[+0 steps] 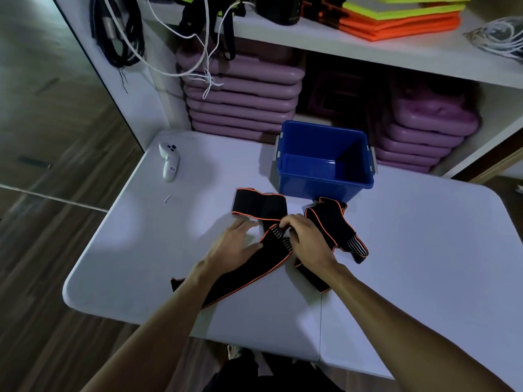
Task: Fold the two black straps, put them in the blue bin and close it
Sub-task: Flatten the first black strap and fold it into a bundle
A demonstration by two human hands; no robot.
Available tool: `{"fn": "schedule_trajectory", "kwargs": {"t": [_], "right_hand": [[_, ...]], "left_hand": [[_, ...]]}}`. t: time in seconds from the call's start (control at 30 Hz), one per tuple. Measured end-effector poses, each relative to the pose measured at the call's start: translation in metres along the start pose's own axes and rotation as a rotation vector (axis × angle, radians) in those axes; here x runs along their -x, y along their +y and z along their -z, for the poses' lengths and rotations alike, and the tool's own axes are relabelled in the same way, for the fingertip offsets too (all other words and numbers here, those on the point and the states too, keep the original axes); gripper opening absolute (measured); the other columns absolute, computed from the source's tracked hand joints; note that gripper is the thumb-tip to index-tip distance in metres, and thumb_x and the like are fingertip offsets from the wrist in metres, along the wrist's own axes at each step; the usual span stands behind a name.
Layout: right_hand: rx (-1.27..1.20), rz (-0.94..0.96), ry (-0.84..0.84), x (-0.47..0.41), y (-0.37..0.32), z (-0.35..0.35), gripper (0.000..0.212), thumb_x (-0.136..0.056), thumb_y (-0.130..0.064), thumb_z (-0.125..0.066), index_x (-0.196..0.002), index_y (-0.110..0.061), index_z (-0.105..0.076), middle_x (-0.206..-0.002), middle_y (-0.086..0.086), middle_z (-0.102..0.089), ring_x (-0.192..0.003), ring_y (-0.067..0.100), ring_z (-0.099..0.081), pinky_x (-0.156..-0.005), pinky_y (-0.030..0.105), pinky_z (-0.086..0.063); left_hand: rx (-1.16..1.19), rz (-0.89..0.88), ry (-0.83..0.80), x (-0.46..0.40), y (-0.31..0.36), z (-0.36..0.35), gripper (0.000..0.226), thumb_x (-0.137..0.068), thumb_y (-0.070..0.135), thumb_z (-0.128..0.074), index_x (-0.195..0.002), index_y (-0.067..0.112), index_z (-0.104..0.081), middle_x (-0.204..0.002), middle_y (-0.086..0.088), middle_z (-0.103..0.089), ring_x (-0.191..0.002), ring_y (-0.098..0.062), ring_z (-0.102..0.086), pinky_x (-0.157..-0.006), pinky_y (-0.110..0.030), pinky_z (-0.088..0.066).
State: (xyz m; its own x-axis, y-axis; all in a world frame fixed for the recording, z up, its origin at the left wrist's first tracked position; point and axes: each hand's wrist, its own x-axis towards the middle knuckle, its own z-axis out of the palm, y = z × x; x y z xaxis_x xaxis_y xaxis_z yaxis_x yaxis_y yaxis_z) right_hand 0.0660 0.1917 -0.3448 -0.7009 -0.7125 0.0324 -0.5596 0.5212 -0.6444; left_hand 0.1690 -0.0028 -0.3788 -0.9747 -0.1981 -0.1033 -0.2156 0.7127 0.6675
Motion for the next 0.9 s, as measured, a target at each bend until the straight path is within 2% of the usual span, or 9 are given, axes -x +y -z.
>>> {"fn": "schedule_trajectory", "kwargs": {"t": [0.1, 0.2, 0.27, 0.33, 0.4, 0.53, 0.63, 0.77, 0.9], "right_hand": [[-0.125, 0.007, 0.038, -0.008, -0.01, 0.004, 0.031, -0.092, -0.001, -0.056, -0.109, -0.025, -0.051, -0.108, -0.004, -0.058, -0.099, 0.009, -0.055, -0.085, 0.032, -0.051], [-0.275, -0.021, 0.129, -0.008, -0.015, 0.006, 0.046, -0.091, -0.007, -0.063, -0.125, -0.032, -0.047, -0.124, -0.004, -0.052, -0.112, 0.008, -0.053, -0.093, 0.027, -0.051], [-0.395, -0.093, 0.162, -0.002, -0.02, 0.006, 0.061, -0.09, -0.014, -0.067, -0.134, -0.044, -0.038, -0.125, -0.012, -0.046, -0.115, 0.003, -0.05, -0.095, 0.017, -0.047], [-0.466, -0.192, 0.145, 0.005, -0.024, 0.001, 0.068, -0.089, -0.023, -0.069, -0.141, -0.043, -0.031, -0.116, -0.022, -0.047, -0.109, -0.001, -0.052, -0.094, 0.016, -0.046], [-0.51, -0.284, 0.061, 0.01, -0.024, -0.009, 0.069, -0.09, -0.037, -0.066, -0.147, -0.033, -0.028, -0.105, -0.018, -0.057, -0.098, 0.001, -0.06, -0.089, 0.023, -0.05], [-0.504, -0.337, -0.196, 0.011, -0.023, -0.04, 0.048, -0.086, -0.042, -0.069, -0.127, -0.03, -0.048, -0.106, -0.013, -0.065, -0.102, -0.001, -0.061, -0.082, 0.016, -0.045], [-0.524, -0.404, -0.186, 0.009, -0.025, -0.06, 0.035, -0.082, -0.033, -0.073, -0.112, -0.023, -0.059, -0.1, -0.006, -0.07, -0.094, 0.007, -0.065, -0.086, 0.026, -0.051], [-0.63, -0.462, -0.23, 0.012, -0.027, -0.075, 0.018, -0.088, -0.026, -0.068, -0.104, -0.016, -0.064, -0.095, -0.005, -0.071, -0.087, 0.006, -0.066, -0.079, 0.021, -0.048], [-0.667, -0.522, -0.123, 0.011, -0.03, -0.073, 0.01, -0.094, -0.019, -0.056, -0.102, -0.013, -0.06, -0.101, 0.003, -0.067, -0.088, 0.008, -0.061, -0.075, 0.019, -0.044]], "left_hand": [[0.143, -0.05, -0.045, -0.024, 0.036, 0.002, 0.051, -0.084, 0.033, -0.066, -0.131, 0.022, -0.051, -0.123, 0.0, -0.061, -0.107, -0.016, -0.06, -0.094, -0.031, -0.047], [0.03, -0.095, 0.07, -0.039, 0.053, 0.011, 0.021, -0.088, 0.021, -0.06, -0.108, 0.019, -0.065, -0.094, 0.0, -0.071, -0.085, -0.019, -0.066, -0.08, -0.031, -0.051], [0.02, -0.025, 0.129, -0.045, 0.053, 0.018, 0.018, -0.088, 0.012, -0.054, -0.098, 0.019, -0.067, -0.07, 0.005, -0.066, -0.062, -0.017, -0.066, -0.069, -0.035, -0.054], [0.113, 0.074, 0.161, -0.048, 0.049, 0.026, 0.021, -0.087, 0.005, -0.051, -0.095, 0.018, -0.065, -0.059, 0.006, -0.063, -0.048, -0.014, -0.065, -0.065, -0.033, -0.054], [0.214, 0.176, 0.217, -0.049, 0.048, 0.034, 0.023, -0.088, 0.004, -0.049, -0.091, 0.021, -0.063, -0.059, 0.002, -0.066, -0.044, -0.014, -0.065, -0.058, -0.028, -0.052], [0.393, 0.344, 0.291, -0.046, 0.05, 0.051, 0.015, -0.092, 0.019, -0.052, -0.094, 0.013, -0.065, -0.068, 0.001, -0.069, -0.047, -0.02, -0.068, -0.042, -0.021, -0.043], [0.568, 0.486, 0.322, -0.046, 0.045, 0.064, 0.023, -0.093, 0.028, -0.053, -0.095, 0.008, -0.065, -0.057, -0.003, -0.065, -0.052, -0.026, -0.07, -0.036, -0.02, -0.038], [0.844, 0.623, 0.388, -0.045, 0.035, 0.089, 0.022, -0.093, 0.02, -0.049, -0.089, 0.006, -0.065, -0.072, -0.012, -0.069, -0.055, -0.025, -0.071, -0.038, -0.021, -0.041], [1.028, 0.73, 0.464, -0.04, 0.019, 0.11, 0.02, -0.097, 0.02, -0.046, -0.083, 0.01, -0.056, -0.076, -0.011, -0.067, -0.046, -0.018, -0.068, -0.039, -0.019, -0.046]]}}
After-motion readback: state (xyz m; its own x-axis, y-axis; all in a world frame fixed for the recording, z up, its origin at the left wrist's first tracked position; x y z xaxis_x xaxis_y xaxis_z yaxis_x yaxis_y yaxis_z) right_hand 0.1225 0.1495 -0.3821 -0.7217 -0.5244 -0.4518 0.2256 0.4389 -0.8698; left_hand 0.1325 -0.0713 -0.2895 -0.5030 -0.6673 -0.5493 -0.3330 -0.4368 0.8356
